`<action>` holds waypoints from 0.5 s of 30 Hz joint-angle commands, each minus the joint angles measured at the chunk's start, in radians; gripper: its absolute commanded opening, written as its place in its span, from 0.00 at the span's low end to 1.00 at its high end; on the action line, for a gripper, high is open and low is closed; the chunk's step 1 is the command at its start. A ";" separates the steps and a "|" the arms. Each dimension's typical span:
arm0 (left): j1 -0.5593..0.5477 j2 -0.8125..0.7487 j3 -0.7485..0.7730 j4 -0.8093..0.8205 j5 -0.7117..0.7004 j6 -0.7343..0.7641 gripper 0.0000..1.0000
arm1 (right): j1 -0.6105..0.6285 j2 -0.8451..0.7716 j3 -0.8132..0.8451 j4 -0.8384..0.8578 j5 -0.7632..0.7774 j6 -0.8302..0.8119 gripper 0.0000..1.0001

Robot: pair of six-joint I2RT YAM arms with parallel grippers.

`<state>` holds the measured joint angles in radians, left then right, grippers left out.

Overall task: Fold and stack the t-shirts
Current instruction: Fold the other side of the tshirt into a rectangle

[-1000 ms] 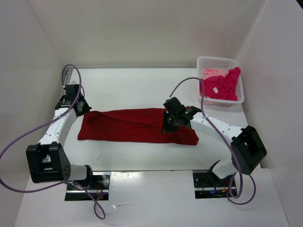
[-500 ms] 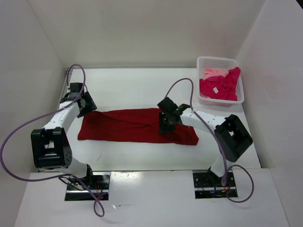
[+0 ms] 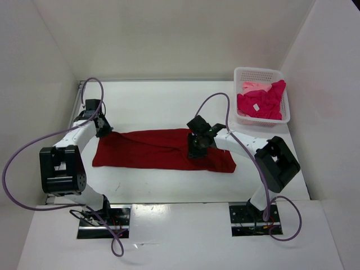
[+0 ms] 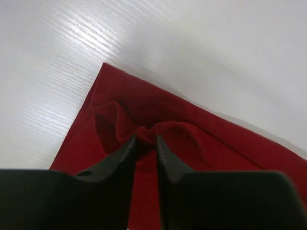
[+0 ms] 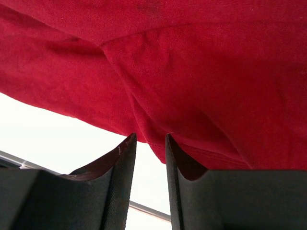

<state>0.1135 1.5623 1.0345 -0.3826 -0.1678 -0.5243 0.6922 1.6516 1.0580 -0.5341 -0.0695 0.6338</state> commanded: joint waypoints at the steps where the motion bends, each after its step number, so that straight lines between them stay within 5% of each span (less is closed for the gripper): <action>1: 0.000 0.009 -0.025 -0.012 0.034 0.003 0.19 | 0.004 -0.033 0.011 0.042 0.001 -0.011 0.37; 4: 0.000 -0.043 -0.053 -0.079 0.100 0.013 0.09 | 0.004 -0.021 0.011 0.031 0.005 -0.011 0.40; 8: 0.000 -0.133 -0.062 -0.155 0.157 0.069 0.09 | 0.004 -0.021 0.002 0.022 -0.004 -0.020 0.42; 12: -0.025 -0.245 -0.046 -0.265 0.146 0.091 0.21 | 0.004 -0.036 0.002 0.022 -0.022 -0.028 0.47; 14: -0.038 -0.290 -0.024 -0.299 0.103 0.093 0.43 | 0.011 -0.011 0.014 0.009 -0.034 -0.042 0.51; 15: -0.038 -0.304 -0.021 -0.302 0.088 0.093 0.45 | 0.013 0.002 0.023 0.001 -0.038 -0.049 0.51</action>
<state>0.0923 1.3331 0.9709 -0.5954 -0.0518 -0.4648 0.6925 1.6516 1.0580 -0.5357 -0.0892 0.6207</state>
